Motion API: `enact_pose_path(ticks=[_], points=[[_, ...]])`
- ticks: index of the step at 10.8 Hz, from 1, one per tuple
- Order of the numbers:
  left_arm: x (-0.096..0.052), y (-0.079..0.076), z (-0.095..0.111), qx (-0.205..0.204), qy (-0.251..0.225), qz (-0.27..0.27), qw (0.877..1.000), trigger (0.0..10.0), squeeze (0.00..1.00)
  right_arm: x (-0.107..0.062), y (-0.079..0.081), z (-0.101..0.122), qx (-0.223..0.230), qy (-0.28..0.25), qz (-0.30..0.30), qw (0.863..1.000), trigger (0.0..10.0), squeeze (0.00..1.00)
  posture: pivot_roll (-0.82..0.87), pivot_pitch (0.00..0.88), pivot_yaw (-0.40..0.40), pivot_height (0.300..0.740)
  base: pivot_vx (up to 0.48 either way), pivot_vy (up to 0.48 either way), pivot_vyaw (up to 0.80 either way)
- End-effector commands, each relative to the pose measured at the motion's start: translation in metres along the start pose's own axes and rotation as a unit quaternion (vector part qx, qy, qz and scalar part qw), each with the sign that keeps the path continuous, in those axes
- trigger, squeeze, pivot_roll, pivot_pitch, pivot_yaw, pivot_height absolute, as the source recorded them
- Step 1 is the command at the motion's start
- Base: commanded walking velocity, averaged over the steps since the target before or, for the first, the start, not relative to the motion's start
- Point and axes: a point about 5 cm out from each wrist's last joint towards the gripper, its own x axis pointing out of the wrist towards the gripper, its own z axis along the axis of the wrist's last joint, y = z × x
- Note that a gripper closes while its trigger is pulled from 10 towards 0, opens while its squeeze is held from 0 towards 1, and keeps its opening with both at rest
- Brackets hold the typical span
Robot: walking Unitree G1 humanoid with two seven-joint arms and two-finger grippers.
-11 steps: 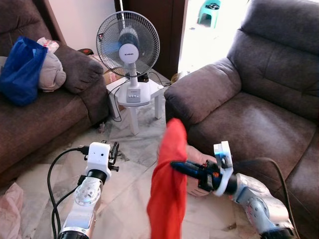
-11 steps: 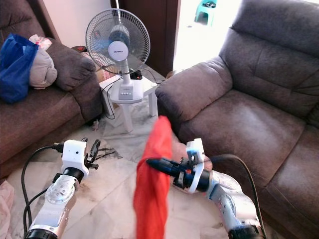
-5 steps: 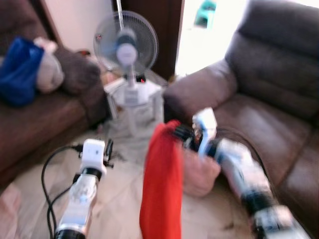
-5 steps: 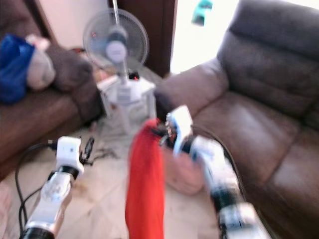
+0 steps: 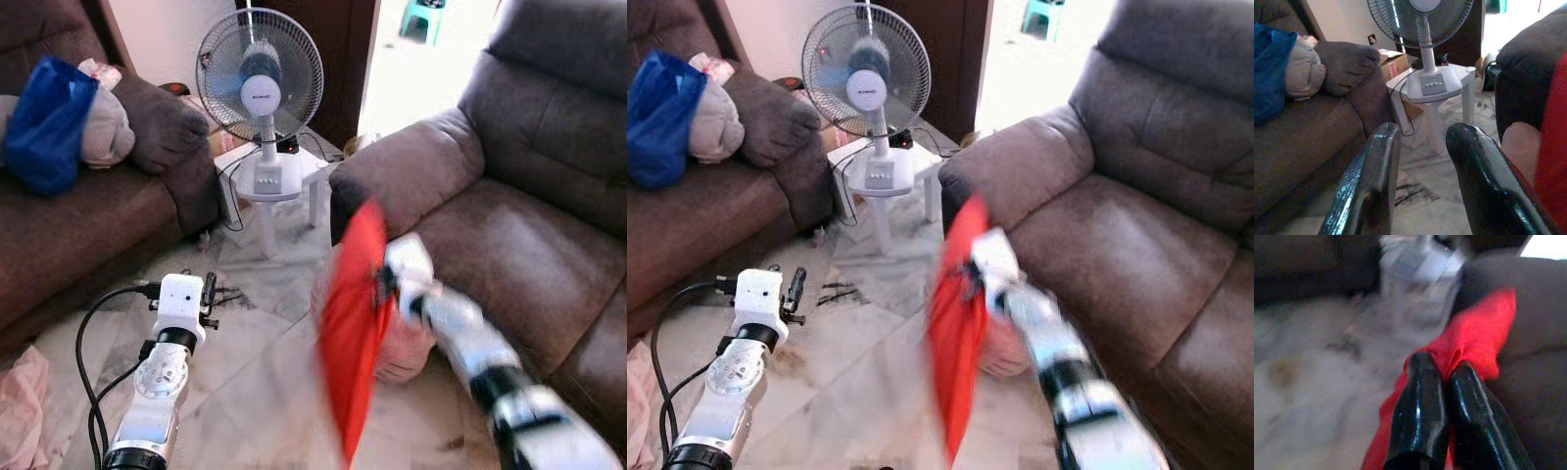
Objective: Move the pillow to the sofa from floor
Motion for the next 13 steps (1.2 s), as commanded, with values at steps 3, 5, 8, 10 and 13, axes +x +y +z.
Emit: enact_pose_path(ticks=[3,5,8,10,13], points=[[-0.001,0.008,-0.003,0.009,0.012,0.022,1.000,10.0,0.00,0.002,-0.023,0.035,-0.120,-0.061,-0.088,0.987,10.0,0.00,0.06,0.051,-0.019,0.740,0.000,0.000,0.00],[0.000,0.006,-0.005,0.009,0.017,0.026,0.999,10.0,0.00,-0.011,-0.062,0.016,-0.178,0.002,-0.184,0.967,10.0,0.00,0.04,0.055,-0.018,0.740,0.000,0.000,0.00],[0.000,0.006,-0.006,0.010,0.021,0.030,0.999,10.0,0.00,-0.017,-0.070,0.002,-0.238,0.024,-0.210,0.948,10.0,0.00,0.04,0.055,-0.017,0.740,0.000,0.000,0.00],[-0.001,0.009,-0.006,0.009,0.021,0.033,0.999,10.0,0.00,-0.012,-0.057,0.009,-0.211,-0.014,-0.167,0.963,10.0,0.00,0.05,0.056,-0.021,0.740,0.000,0.000,0.00],[-0.002,0.007,-0.006,-0.002,0.019,0.029,0.999,10.0,0.00,-0.006,-0.029,0.010,-0.051,-0.078,-0.039,0.995,10.0,0.00,0.05,0.058,-0.024,0.740,0.000,0.000,0.00]])
